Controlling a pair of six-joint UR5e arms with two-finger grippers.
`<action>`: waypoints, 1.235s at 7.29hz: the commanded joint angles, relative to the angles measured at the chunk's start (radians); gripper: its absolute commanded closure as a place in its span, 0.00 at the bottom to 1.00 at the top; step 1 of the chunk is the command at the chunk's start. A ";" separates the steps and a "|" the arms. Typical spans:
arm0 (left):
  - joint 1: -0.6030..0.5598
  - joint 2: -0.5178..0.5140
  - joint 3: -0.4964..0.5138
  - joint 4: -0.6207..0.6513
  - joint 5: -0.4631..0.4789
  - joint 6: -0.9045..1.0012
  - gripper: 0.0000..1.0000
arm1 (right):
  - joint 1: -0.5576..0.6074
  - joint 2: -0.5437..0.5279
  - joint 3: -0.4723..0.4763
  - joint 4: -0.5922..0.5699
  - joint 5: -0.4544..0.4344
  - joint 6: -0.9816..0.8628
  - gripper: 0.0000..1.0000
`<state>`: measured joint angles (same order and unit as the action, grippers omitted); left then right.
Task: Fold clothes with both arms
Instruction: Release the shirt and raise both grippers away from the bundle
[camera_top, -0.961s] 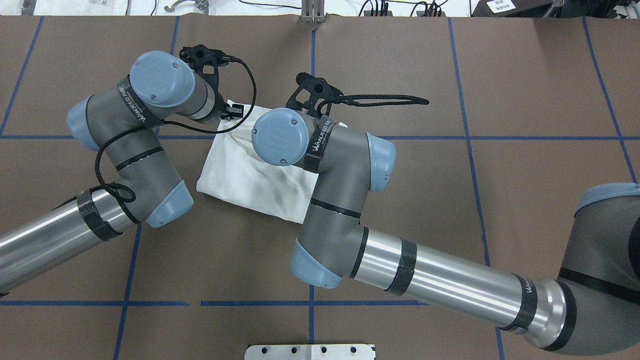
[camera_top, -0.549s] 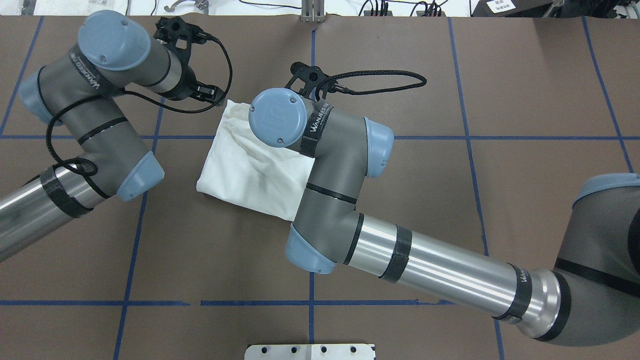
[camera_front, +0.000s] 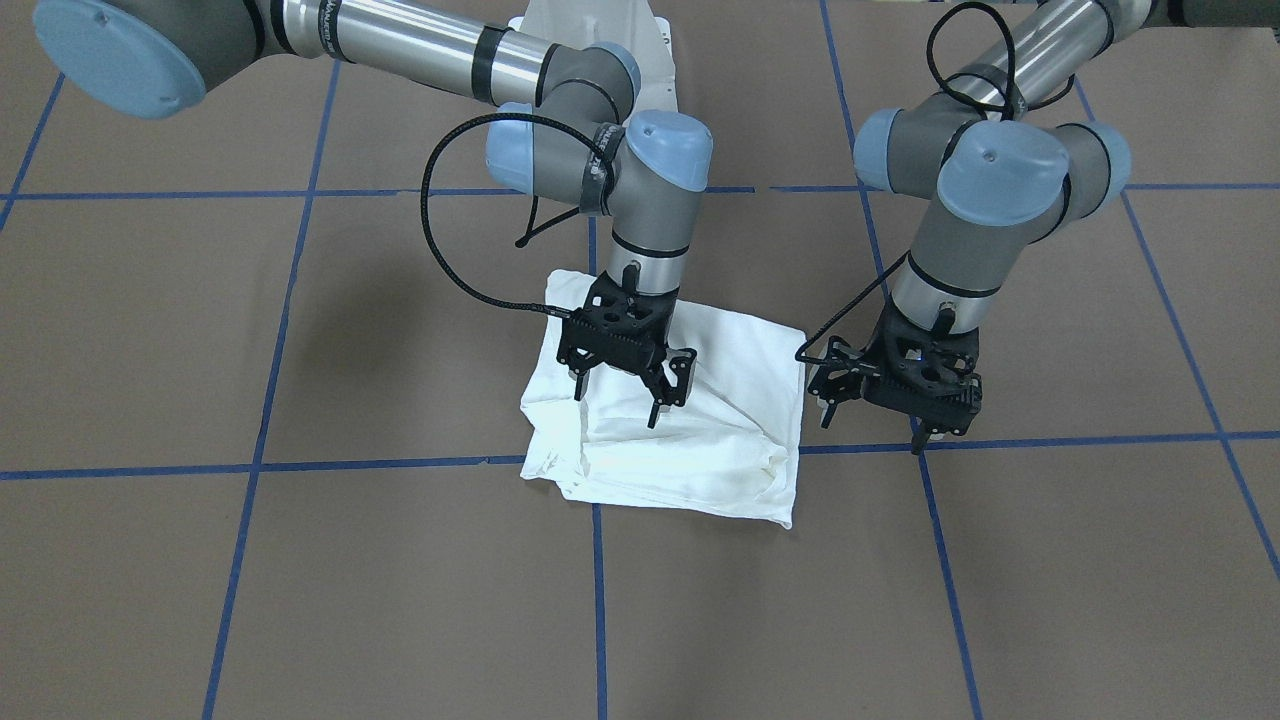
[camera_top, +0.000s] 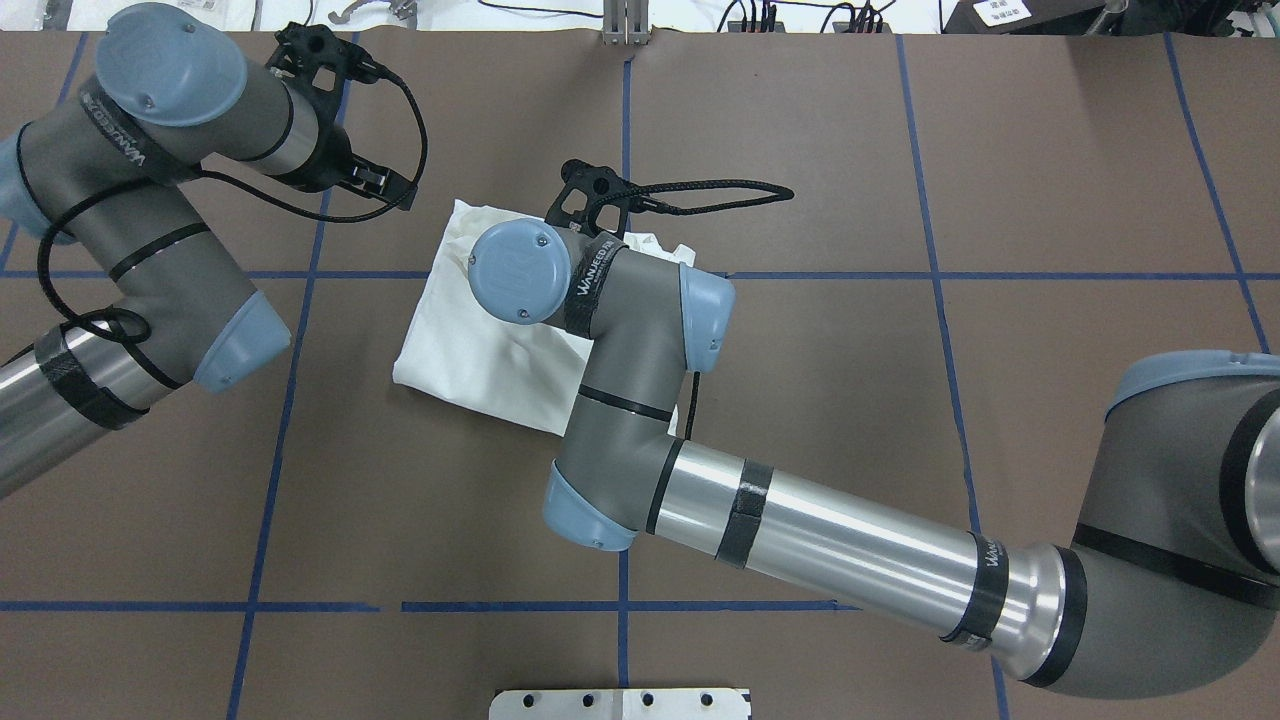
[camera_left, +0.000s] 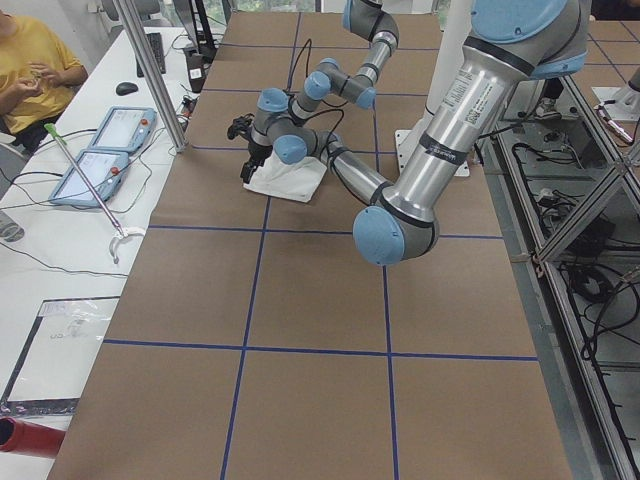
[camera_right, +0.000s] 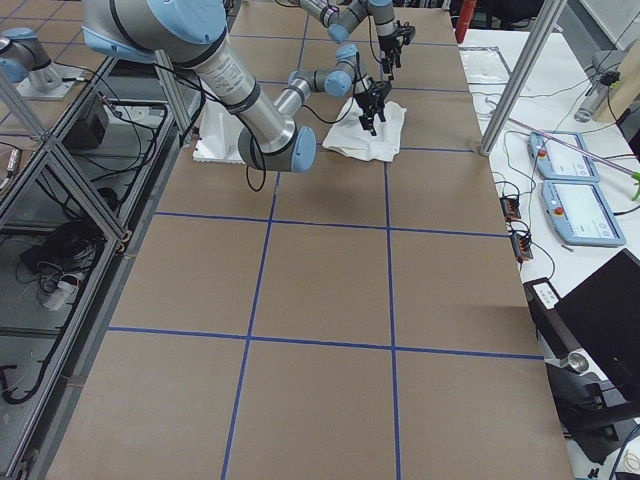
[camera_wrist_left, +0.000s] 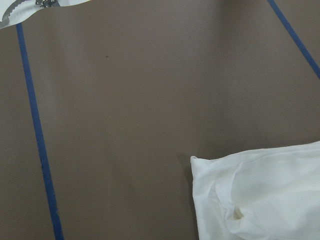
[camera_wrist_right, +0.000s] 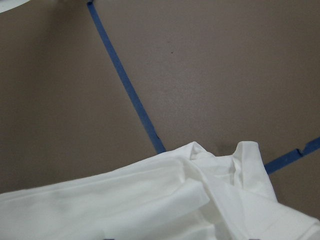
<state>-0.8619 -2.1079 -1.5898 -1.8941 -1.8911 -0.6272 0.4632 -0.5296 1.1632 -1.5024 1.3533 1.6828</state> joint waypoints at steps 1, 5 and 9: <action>-0.002 0.002 -0.002 0.000 0.000 -0.003 0.00 | -0.004 0.006 -0.059 0.022 -0.014 -0.073 0.14; -0.003 0.006 0.001 0.000 0.000 -0.006 0.00 | 0.087 0.003 -0.181 0.025 -0.017 -0.216 0.14; -0.002 0.011 -0.025 0.001 -0.005 -0.008 0.00 | 0.233 -0.016 -0.130 0.027 0.186 -0.429 0.01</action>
<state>-0.8639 -2.1010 -1.5984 -1.8942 -1.8932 -0.6355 0.6508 -0.5407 0.9937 -1.4762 1.4273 1.3278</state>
